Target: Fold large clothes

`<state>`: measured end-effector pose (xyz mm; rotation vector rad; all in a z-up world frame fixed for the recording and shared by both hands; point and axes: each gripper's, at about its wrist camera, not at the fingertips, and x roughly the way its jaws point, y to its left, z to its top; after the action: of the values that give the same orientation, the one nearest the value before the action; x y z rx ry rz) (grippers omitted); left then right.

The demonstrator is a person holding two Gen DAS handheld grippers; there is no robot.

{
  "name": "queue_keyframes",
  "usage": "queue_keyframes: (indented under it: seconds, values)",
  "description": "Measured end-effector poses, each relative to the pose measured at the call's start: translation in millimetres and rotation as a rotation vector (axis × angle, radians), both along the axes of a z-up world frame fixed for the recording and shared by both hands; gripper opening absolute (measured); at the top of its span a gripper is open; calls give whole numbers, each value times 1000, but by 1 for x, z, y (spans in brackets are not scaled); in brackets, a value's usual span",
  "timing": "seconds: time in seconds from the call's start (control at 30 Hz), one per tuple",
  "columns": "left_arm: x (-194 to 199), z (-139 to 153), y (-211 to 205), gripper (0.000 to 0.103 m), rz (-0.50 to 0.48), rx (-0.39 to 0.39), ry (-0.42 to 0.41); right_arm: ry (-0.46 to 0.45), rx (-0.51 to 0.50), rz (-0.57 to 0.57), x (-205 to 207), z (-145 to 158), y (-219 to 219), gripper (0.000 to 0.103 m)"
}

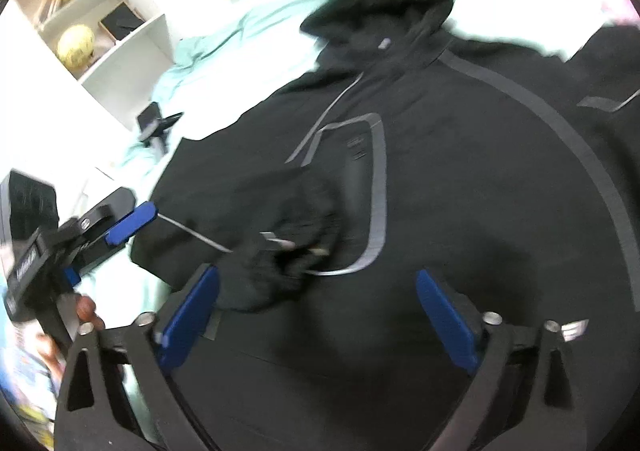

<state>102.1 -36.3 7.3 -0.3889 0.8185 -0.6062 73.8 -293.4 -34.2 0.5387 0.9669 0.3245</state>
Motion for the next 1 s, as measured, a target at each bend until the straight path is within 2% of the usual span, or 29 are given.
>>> queue_keyframes:
  seconds: [0.1,0.13,0.17,0.23,0.27,0.3,0.37,0.47,0.57,0.63,0.73,0.8,0.9,1.0]
  values:
    - [-3,2,18,65,58,82,-2,94,75,-17,25,-20,20,87]
    - [-1,0,20,65,77,112,3,119,67,-25,33,-27,25,73]
    - [0,-1,23,65,88,126,7,145,39,-21,42,-33,32,48]
    - [2,-3,33,65,110,136,23,127,24,-6,50,-32,40,43]
    - [5,-2,37,65,125,139,28,86,-10,-19,49,-22,39,39]
    - [7,-2,38,65,131,143,29,56,-39,-27,48,-14,38,38]
    - [14,2,39,65,149,160,23,-59,-147,-63,44,19,26,38]
    - [28,6,26,65,143,173,27,-141,-252,-108,49,54,-6,38]
    - [42,6,5,65,113,177,27,-171,-348,-163,56,76,-48,38]
    - [54,0,-12,65,97,193,41,-165,-382,-188,58,81,-83,38]
    - [69,-14,-39,65,53,204,72,-135,-433,-232,65,68,-117,38]
    - [78,-28,-57,65,30,241,98,-98,-485,-266,68,53,-137,38]
    - [83,-60,-77,65,22,340,131,3,-500,-303,75,9,-174,38]
    - [85,-80,-84,65,9,388,151,132,-456,-310,81,-50,-200,39]
